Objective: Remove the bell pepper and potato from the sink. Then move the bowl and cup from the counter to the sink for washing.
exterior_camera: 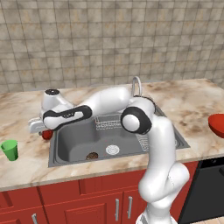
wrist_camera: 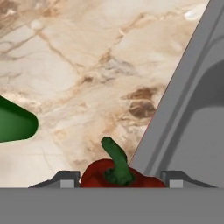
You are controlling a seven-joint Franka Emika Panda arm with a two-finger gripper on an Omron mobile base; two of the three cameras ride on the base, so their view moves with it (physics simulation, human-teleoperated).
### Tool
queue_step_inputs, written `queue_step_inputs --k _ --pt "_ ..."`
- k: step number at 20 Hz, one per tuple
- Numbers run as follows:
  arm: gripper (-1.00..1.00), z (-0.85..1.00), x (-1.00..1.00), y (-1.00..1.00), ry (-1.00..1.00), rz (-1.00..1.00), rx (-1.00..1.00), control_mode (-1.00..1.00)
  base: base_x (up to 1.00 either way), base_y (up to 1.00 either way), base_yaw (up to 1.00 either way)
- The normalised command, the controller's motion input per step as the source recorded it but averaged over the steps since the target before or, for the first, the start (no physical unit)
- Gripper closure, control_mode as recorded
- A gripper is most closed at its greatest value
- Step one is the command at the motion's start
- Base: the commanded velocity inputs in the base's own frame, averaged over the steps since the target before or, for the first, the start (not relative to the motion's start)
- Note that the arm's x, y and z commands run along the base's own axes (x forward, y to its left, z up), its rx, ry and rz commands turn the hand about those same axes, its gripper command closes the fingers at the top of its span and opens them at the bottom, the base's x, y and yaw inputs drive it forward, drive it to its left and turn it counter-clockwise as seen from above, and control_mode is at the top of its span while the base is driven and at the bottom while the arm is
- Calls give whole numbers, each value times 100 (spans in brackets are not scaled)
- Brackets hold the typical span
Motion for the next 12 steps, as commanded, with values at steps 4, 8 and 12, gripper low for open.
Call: queue_step_inputs --k 4,8,12 --pt "100 -11 2 14 0 0 0 -100 0 0 0" --pt "100 -15 0 12 1 0 0 -100 0 0 0" --pt "100 -16 0 2 5 0 0 -100 0 0 0"
